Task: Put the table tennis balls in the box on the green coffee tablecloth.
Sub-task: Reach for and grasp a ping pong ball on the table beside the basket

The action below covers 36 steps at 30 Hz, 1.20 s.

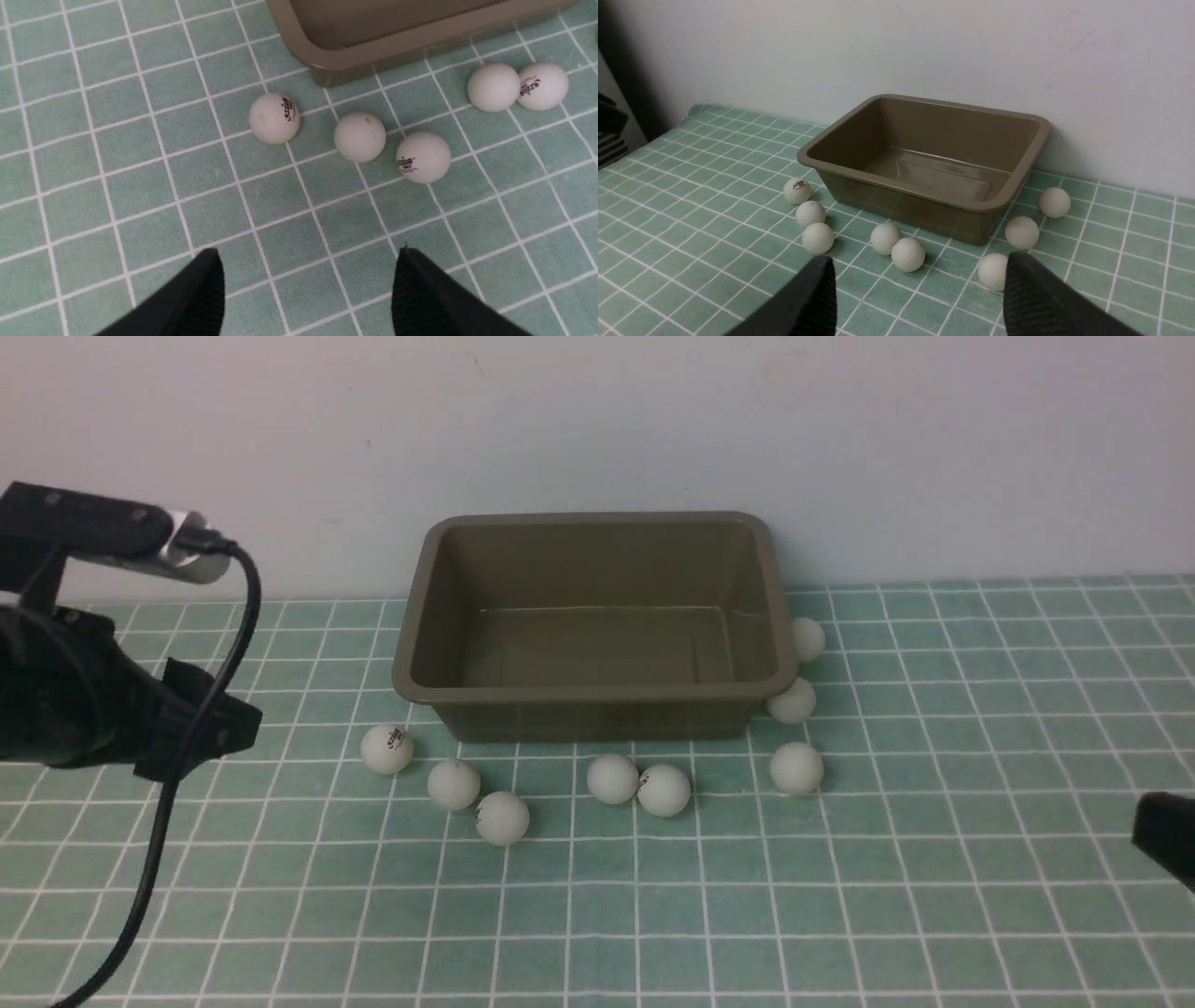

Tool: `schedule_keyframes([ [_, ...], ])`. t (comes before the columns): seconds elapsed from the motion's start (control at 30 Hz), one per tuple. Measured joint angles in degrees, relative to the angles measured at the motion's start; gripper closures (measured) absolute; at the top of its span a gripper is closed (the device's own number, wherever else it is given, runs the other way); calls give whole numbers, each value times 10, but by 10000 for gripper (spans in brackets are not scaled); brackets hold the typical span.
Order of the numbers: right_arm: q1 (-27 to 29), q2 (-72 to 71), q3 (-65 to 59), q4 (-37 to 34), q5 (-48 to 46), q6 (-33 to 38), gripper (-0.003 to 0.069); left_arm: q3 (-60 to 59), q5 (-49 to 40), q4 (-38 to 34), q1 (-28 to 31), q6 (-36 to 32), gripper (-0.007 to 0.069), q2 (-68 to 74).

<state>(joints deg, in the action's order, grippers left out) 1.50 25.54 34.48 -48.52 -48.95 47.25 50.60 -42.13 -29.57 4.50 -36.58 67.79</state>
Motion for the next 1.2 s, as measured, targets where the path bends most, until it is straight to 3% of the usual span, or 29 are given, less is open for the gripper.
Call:
schedule_keyframes([
  [0.2,0,81,4,25,-1,14,219,68,-2,-11,0,-26,187,110],
  [0.5,0,121,4,13,4,60,219,153,-12,-28,-5,-184,185,274],
  [0.87,0,121,5,6,5,63,219,307,-106,-31,-6,-167,185,443],
  [1.2,0,121,5,6,5,63,219,349,-115,-26,-6,-167,185,491],
])
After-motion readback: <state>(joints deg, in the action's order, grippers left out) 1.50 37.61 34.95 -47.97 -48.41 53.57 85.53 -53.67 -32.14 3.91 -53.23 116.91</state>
